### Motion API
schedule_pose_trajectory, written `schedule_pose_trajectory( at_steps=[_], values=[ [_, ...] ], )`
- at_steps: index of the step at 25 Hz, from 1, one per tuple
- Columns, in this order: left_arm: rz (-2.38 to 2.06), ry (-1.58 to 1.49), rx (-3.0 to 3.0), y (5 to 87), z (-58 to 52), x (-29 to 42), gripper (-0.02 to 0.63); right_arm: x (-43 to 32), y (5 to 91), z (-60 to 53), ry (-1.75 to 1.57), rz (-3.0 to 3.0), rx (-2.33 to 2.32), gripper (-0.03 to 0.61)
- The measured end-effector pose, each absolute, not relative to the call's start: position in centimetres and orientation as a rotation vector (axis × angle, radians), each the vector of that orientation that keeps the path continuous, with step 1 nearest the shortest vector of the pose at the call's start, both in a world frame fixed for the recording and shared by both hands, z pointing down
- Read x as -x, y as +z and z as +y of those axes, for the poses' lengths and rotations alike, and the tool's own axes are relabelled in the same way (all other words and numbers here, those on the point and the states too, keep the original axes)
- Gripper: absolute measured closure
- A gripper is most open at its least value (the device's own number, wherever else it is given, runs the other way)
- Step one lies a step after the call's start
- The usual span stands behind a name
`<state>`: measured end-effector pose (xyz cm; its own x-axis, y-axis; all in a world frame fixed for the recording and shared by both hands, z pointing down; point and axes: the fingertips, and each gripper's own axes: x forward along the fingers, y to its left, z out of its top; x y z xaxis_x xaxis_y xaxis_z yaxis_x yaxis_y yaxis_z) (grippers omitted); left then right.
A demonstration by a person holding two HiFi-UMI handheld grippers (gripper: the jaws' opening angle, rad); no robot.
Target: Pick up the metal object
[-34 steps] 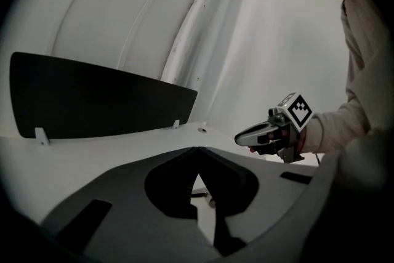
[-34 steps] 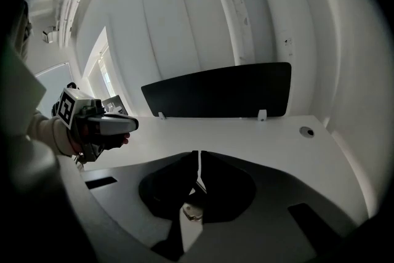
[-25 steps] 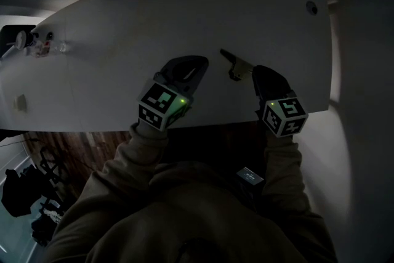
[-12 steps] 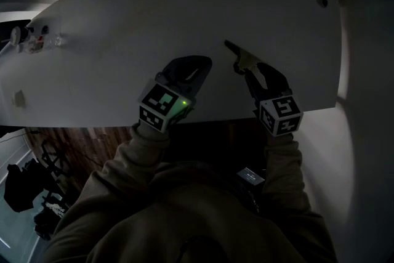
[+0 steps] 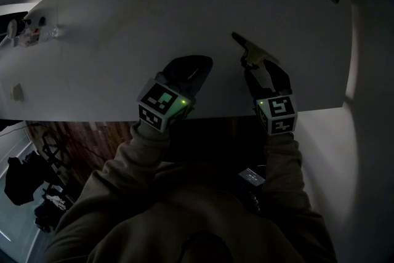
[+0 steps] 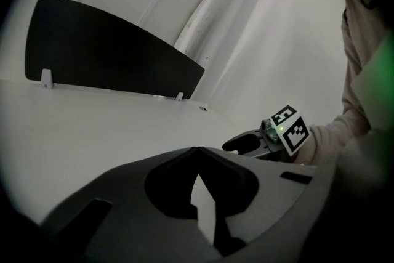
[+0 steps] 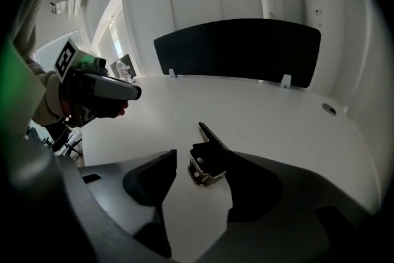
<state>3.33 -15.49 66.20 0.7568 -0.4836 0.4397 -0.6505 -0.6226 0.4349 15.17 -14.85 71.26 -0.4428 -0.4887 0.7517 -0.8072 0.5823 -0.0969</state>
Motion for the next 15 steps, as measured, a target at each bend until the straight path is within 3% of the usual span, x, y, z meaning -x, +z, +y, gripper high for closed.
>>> schedule_pose_trajectory(
  at_steps=[15],
  values=[
    [-0.843,0.381,-2.328,68.2,-14.0,-2.6,0.614,-15.6,73.2,-15.1,0.442,-2.042,-1.044,0.354]
  ],
)
